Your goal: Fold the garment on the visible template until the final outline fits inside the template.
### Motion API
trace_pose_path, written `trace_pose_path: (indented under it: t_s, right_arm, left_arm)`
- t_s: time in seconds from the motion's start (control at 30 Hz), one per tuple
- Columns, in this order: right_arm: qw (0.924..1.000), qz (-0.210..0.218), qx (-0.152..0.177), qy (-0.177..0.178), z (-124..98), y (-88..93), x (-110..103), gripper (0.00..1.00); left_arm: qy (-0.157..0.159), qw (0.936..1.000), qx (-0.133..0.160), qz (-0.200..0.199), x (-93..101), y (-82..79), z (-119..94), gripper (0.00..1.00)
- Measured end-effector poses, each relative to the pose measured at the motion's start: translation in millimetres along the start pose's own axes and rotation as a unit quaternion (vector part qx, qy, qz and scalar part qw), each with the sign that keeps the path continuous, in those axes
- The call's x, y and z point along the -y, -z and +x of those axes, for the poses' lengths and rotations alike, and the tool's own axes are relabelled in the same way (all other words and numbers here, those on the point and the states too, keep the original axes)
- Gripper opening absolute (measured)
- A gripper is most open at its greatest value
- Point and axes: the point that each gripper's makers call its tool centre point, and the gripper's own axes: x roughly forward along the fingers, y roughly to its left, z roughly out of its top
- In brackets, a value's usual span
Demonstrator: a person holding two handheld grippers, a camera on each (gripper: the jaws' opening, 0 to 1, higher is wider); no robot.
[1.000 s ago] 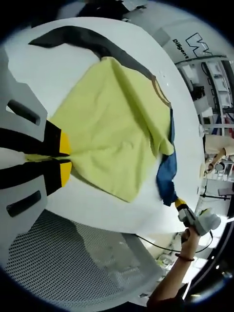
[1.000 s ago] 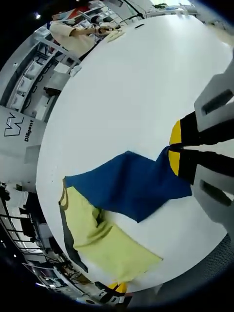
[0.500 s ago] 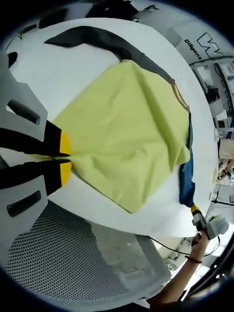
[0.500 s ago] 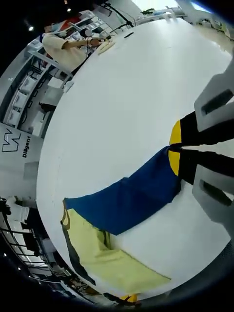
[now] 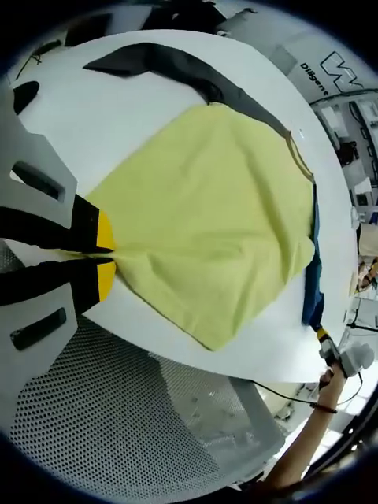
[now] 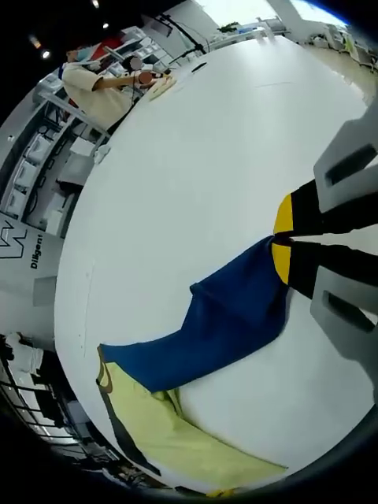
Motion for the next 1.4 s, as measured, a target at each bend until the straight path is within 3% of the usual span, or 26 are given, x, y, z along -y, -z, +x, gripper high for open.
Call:
trace_pose_path:
  t_s: [0.57, 0.73, 0.9, 1.07, 1.23, 1.4]
  right_arm:
    - [0.9979, 0.065, -0.003, -0.009, 6.0, 6.3, -0.5, 0.0]
    - [0.9938, 0.11, 0.008, -0.016, -5.3, 5.5, -7.7, 0.16]
    - [0.9909, 0.129, 0.028, -0.029, -30.2, -1.1, -32.9, 0.31]
    - [0.9893, 0.13, 0.042, -0.051, -54.0, -10.9, -67.1, 0.41]
    - [0.9867, 0.115, 0.043, -0.107, -66.9, -17.3, -108.1, 0.49]
    - [0.9812, 0.095, 0.042, -0.163, -79.2, -17.9, -149.3, 0.59]
  left_arm:
    - [-0.011, 0.9999, -0.002, -0.005, 0.7, 7.1, 4.4, 0.01]
    - [-0.013, 0.9993, 0.008, -0.033, 0.9, 6.2, 3.8, 0.03]
    - [-0.009, 0.9987, 0.022, -0.044, 5.0, 5.9, 2.0, 0.13]
    - [-0.022, 0.9987, 0.025, -0.038, 4.5, 7.3, -1.9, 0.33]
    - [-0.039, 0.9973, 0.04, -0.047, -3.1, 5.9, -6.1, 0.53]
    - [-0.051, 0.995, 0.058, -0.064, -9.4, 4.3, -10.3, 0.66]
